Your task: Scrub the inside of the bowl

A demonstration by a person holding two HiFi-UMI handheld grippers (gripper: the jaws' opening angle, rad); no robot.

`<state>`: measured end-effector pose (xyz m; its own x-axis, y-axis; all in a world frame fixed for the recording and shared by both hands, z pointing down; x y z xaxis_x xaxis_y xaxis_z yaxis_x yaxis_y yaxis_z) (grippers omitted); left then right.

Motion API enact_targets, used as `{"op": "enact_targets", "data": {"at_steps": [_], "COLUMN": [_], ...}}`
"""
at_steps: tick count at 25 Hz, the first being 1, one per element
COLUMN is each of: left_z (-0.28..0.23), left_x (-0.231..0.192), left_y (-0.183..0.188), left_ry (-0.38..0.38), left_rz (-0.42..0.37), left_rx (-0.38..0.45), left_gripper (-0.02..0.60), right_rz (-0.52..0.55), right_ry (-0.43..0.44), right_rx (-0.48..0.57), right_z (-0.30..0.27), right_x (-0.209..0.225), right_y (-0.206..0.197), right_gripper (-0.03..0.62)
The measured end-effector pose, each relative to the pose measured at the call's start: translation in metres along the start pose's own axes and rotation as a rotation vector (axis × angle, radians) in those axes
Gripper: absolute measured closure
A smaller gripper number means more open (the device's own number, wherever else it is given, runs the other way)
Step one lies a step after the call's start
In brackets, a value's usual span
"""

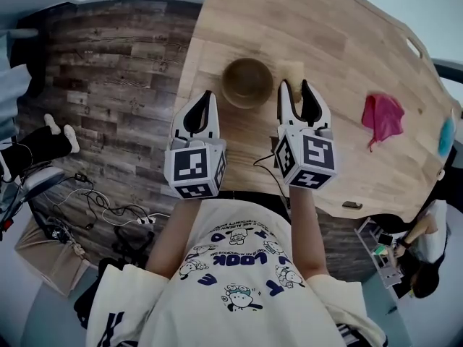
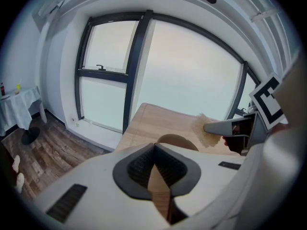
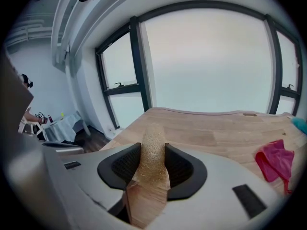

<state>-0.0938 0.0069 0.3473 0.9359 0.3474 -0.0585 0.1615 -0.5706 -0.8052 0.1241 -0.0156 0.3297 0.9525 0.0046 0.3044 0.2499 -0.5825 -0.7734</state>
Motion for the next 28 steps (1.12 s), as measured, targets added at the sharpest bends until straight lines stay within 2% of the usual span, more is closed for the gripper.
{"op": "enact_targets", "data": {"at_steps": [9, 16, 19, 21, 25, 28], "left_z": [0.001, -0.007, -0.012, -0.017, -0.029, -0.037], "left_x": [-0.005, -0.006, -0.006, -0.004, -0.002, -0.001], "left_y": [0.005, 0.001, 0.001, 0.002, 0.000, -0.001], "left_ry": [0.001, -0.043, -0.071, -0.081, -0.111, -0.127], "left_rz": [0.021, 0.071, 0.102, 0.100, 0.133, 0.158], "left_rx": [0.016, -0.014, -0.030, -0.042, -0.077, -0.094], "left_gripper": [0.552, 0.551, 0.492, 0.489, 0.429, 0.425], "right_rz": [0.021, 0.020, 0.022, 0.018, 0.015, 0.018], "right_ry": [0.020, 0.021, 0.027, 0.032, 0.044, 0.048], "right_rx": [-0.032, -0.061, -0.071, -0.076, -0.082, -0.091], "right_z": [-0.007, -0.012, -0.015, -0.016, -0.017, -0.018], "right_x": [-0.012, -0.010, -0.012, -0.012, -0.011, -0.010], "right_y": [-0.004, -0.013, -0.015, -0.016, -0.018, -0.020], "right_gripper": [0.447, 0.447, 0.447, 0.447, 0.447, 0.447]}}
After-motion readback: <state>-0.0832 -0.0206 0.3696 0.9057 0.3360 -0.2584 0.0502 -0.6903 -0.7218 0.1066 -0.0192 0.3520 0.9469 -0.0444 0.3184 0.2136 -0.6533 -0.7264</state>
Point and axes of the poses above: the fingertips, and each gripper's own axes: z backward along the fingers, x to its right, y out of its top, the point moved 10 cm from there along z, backward along the fingers, and after that the axes turned 12 degrees about -z, right-handed, at the moved point
